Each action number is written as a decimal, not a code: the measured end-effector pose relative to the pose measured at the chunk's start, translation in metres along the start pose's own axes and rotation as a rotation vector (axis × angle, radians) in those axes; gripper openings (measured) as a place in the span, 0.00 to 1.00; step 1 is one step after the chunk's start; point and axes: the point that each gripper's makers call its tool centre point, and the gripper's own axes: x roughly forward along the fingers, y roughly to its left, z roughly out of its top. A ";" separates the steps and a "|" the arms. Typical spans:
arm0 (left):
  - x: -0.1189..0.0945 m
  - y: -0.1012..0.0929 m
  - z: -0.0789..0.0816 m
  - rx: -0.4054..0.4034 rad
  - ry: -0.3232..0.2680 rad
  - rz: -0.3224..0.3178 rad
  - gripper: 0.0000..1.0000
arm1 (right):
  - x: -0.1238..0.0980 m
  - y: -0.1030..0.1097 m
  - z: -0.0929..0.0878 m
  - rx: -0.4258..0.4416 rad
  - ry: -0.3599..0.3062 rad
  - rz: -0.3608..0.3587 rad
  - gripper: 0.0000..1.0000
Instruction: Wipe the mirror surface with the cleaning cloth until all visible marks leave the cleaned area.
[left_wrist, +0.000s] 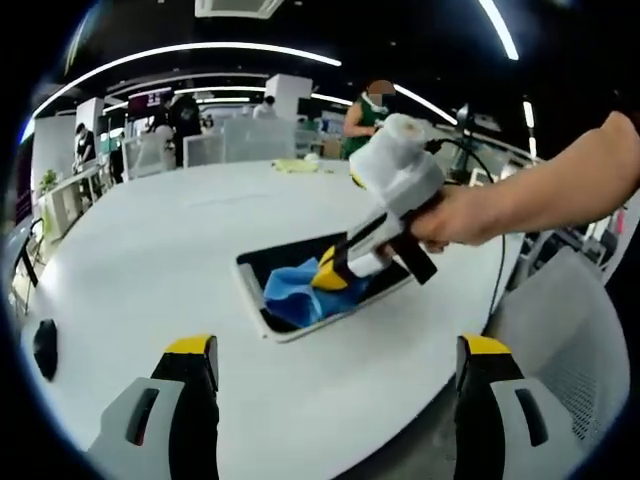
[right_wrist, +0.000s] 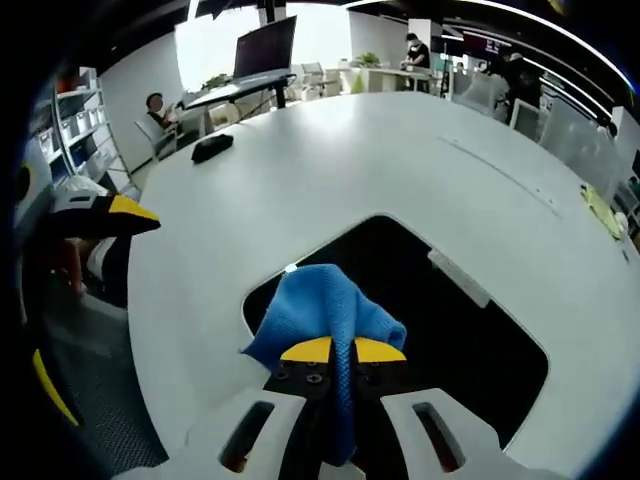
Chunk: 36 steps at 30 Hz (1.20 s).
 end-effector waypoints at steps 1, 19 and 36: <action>0.000 0.001 0.000 -0.001 0.000 0.003 0.99 | 0.000 0.001 -0.001 0.002 0.000 0.003 0.01; -0.001 0.003 0.001 -0.015 -0.011 0.011 0.99 | -0.006 0.018 -0.008 -0.003 -0.005 0.039 0.01; -0.001 0.003 0.001 -0.017 -0.008 0.011 0.99 | -0.008 0.023 -0.010 -0.016 -0.005 0.062 0.01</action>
